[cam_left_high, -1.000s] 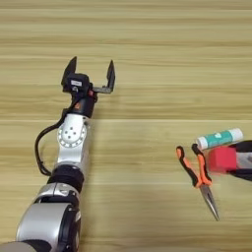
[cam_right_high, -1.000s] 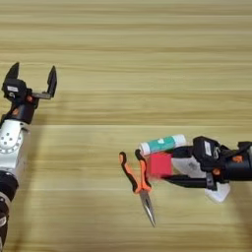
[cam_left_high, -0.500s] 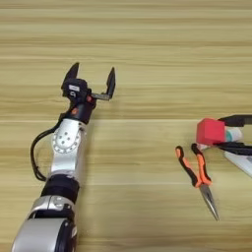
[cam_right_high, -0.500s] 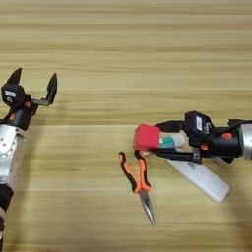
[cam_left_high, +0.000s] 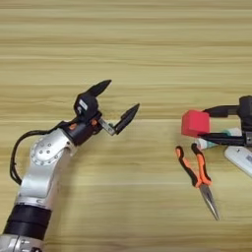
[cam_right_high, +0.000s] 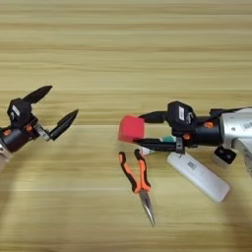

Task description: Move the objects on the table

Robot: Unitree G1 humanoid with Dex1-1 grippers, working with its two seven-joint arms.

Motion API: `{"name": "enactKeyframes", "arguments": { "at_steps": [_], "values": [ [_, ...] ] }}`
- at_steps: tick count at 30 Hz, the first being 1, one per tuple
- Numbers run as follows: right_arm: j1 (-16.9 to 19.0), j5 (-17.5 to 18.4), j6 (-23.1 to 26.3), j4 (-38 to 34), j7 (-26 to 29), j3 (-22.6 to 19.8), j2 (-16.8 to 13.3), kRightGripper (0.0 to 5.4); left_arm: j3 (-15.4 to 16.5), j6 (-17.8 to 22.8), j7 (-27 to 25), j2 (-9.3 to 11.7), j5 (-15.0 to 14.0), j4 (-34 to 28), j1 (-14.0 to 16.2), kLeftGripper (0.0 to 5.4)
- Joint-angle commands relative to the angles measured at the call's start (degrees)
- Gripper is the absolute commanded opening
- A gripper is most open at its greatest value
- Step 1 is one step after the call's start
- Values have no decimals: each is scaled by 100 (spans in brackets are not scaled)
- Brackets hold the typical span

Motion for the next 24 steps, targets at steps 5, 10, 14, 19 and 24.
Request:
{"name": "enactKeyframes", "arguments": {
  "at_steps": [5,10,14,19,24],
  "values": [
    [-303,-159,243,-217,325,191,-310,230,-237,495,-853,453,-411,-723,125,540],
    [-429,-224,368,-304,415,367,-327,230,-362,710,-1217,648,-550,-1113,87,540],
    [-559,-290,474,-367,476,529,-331,230,-530,830,-1408,691,-565,-1302,4,540],
    [-721,-338,604,-429,517,642,-318,230,-754,985,-1602,718,-593,-1485,-73,540],
    [-878,-358,705,-483,563,748,-309,230,-966,1055,-1680,692,-525,-1473,-198,540]
  ]
}}
